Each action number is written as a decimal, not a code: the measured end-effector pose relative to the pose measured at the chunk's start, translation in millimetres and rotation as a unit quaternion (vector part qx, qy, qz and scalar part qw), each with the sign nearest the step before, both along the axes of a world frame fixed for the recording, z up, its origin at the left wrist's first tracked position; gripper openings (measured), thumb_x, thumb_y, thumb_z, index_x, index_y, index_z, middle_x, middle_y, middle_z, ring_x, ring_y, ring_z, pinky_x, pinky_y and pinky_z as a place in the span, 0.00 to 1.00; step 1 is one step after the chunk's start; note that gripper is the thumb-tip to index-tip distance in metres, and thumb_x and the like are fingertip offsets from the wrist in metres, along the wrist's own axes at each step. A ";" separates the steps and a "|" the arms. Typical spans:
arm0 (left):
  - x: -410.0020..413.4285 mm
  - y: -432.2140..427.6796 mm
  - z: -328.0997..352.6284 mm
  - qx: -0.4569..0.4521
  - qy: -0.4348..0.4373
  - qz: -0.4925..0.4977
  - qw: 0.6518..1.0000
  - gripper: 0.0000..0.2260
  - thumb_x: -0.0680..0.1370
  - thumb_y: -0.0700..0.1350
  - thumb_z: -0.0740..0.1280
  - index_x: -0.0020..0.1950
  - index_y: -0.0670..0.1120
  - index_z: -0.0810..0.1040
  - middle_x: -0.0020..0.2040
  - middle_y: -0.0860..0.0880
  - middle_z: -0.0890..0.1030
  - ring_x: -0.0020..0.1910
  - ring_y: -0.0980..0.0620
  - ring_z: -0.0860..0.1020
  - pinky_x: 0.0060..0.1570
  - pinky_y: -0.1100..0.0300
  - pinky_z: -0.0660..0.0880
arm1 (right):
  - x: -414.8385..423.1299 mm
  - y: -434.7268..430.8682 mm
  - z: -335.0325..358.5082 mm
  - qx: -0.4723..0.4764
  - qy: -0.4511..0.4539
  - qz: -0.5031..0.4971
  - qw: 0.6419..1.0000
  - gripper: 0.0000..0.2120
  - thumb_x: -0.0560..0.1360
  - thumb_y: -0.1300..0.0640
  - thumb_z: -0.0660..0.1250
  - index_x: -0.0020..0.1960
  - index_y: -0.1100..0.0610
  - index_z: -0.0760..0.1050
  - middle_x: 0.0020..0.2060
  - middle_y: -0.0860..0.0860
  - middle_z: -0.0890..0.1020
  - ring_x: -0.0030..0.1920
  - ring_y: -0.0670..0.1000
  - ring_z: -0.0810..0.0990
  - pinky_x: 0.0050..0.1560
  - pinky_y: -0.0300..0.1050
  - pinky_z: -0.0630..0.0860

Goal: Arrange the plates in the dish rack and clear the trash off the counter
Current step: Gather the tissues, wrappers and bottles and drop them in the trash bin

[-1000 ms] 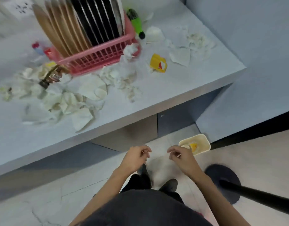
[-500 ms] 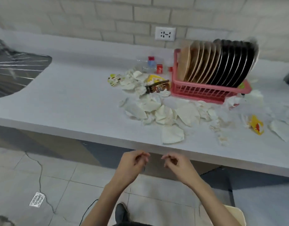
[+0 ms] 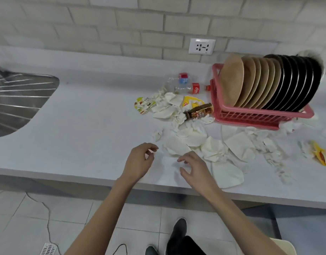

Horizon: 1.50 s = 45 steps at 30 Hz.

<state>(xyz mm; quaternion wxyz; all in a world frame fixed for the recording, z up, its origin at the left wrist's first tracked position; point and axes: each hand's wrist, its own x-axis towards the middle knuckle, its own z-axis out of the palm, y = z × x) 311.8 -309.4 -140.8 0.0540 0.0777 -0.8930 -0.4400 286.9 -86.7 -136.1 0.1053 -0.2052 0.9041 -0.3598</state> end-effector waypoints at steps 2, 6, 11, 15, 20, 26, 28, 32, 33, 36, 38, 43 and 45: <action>-26.2 -10.5 -5.1 -0.036 0.003 -0.009 0.999 0.14 0.77 0.36 0.64 0.58 0.48 0.81 0.56 0.54 0.80 0.49 0.57 0.78 0.46 0.70 0.70 | -20.1 -12.2 -4.2 0.040 0.046 0.024 0.998 0.17 0.75 0.58 0.69 0.63 0.54 0.75 0.60 0.48 0.71 0.62 0.49 0.70 0.63 0.43 0.69; -78.0 -22.2 -18.5 -0.131 -0.022 -0.065 0.989 0.23 0.74 0.40 0.66 0.70 0.49 0.74 0.68 0.50 0.72 0.66 0.49 0.72 0.56 0.57 0.74 | -59.4 -38.1 -14.7 0.143 0.046 0.072 0.986 0.30 0.76 0.52 0.67 0.76 0.52 0.62 0.74 0.54 0.60 0.74 0.55 0.59 0.73 0.48 0.58; -93.9 -11.9 -53.3 -0.203 -0.045 -0.059 0.976 0.20 0.76 0.46 0.63 0.69 0.53 0.75 0.70 0.52 0.71 0.68 0.47 0.69 0.59 0.55 0.68 | -74.0 -50.1 -29.3 0.204 0.050 0.091 0.973 0.31 0.75 0.54 0.67 0.76 0.51 0.62 0.71 0.52 0.65 0.70 0.57 0.66 0.76 0.52 0.54; -93.7 6.6 -58.7 -0.139 0.019 0.030 0.990 0.12 0.76 0.44 0.60 0.54 0.56 0.78 0.58 0.65 0.72 0.57 0.59 0.72 0.53 0.59 0.68 | -80.6 -54.2 -38.5 0.163 0.104 0.061 0.979 0.30 0.58 0.48 0.77 0.60 0.47 0.77 0.54 0.48 0.79 0.52 0.53 0.81 0.67 0.50 0.70; -105.8 4.9 -50.3 -0.082 0.005 0.075 0.994 0.13 0.79 0.43 0.56 0.53 0.57 0.78 0.51 0.65 0.76 0.53 0.59 0.74 0.53 0.60 0.70 | -99.5 -56.4 -41.9 0.151 0.135 0.044 0.978 0.20 0.68 0.47 0.61 0.59 0.48 0.75 0.49 0.46 0.80 0.50 0.50 0.80 0.70 0.51 0.57; -107.5 3.6 -41.2 0.058 -0.016 0.095 0.994 0.13 0.75 0.42 0.56 0.44 0.52 0.80 0.44 0.58 0.82 0.47 0.56 0.79 0.46 0.57 0.74 | -115.6 -56.3 -16.2 0.124 0.031 0.069 0.989 0.17 0.76 0.48 0.59 0.64 0.48 0.71 0.55 0.44 0.79 0.58 0.47 0.76 0.76 0.44 0.46; -114.9 -5.5 -39.2 0.144 -0.047 0.098 0.984 0.11 0.73 0.41 0.57 0.39 0.47 0.78 0.37 0.54 0.81 0.39 0.55 0.77 0.40 0.55 0.72 | -118.3 -55.3 -11.4 0.081 0.002 0.056 0.995 0.17 0.76 0.48 0.60 0.65 0.47 0.71 0.56 0.43 0.79 0.59 0.45 0.75 0.77 0.43 0.46; -139.3 -17.0 -21.8 0.234 -0.074 0.010 0.969 0.07 0.72 0.41 0.59 0.37 0.38 0.70 0.32 0.45 0.69 0.33 0.52 0.67 0.36 0.56 0.63 | -113.8 -58.0 5.6 -0.008 -0.055 -0.007 0.998 0.18 0.77 0.48 0.64 0.66 0.48 0.73 0.58 0.40 0.79 0.59 0.40 0.73 0.75 0.35 0.49; -146.4 -16.2 -16.5 0.221 -0.068 -0.017 0.973 0.07 0.73 0.41 0.59 0.38 0.41 0.73 0.33 0.49 0.72 0.34 0.53 0.69 0.36 0.58 0.66 | -113.4 -59.3 12.3 -0.025 -0.055 -0.021 0.998 0.17 0.77 0.48 0.65 0.65 0.48 0.74 0.56 0.40 0.80 0.58 0.40 0.73 0.73 0.35 0.55; -166.1 -18.4 -17.4 0.134 -0.056 -0.114 0.983 0.10 0.74 0.43 0.61 0.51 0.50 0.81 0.41 0.56 0.82 0.41 0.57 0.79 0.42 0.62 0.75 | -112.1 -62.5 33.6 -0.091 -0.079 -0.075 0.990 0.15 0.75 0.50 0.68 0.62 0.47 0.76 0.53 0.40 0.82 0.55 0.41 0.78 0.61 0.41 0.73; -177.9 -16.8 -26.0 0.016 -0.085 -0.194 0.977 0.16 0.76 0.47 0.64 0.63 0.56 0.78 0.46 0.54 0.84 0.46 0.54 0.81 0.45 0.57 0.78 | -108.8 -60.8 47.3 -0.125 -0.084 -0.132 0.980 0.11 0.75 0.51 0.69 0.57 0.48 0.78 0.48 0.43 0.83 0.50 0.43 0.81 0.52 0.46 0.78; -184.2 -14.0 -42.0 -0.032 -0.063 -0.212 0.975 0.13 0.76 0.46 0.69 0.59 0.53 0.73 0.45 0.51 0.83 0.45 0.48 0.81 0.42 0.57 0.74 | -89.6 -57.7 61.3 -0.124 -0.077 -0.249 0.958 0.10 0.74 0.51 0.72 0.53 0.54 0.78 0.38 0.50 0.83 0.37 0.49 0.80 0.39 0.49 0.77; -181.1 -19.7 -44.3 0.006 -0.043 -0.196 0.980 0.11 0.76 0.47 0.72 0.56 0.50 0.74 0.43 0.52 0.82 0.40 0.55 0.79 0.40 0.66 0.72 | -78.4 -56.5 58.2 -0.136 -0.098 -0.289 0.943 0.10 0.74 0.48 0.71 0.53 0.50 0.79 0.38 0.53 0.83 0.39 0.57 0.80 0.39 0.56 0.77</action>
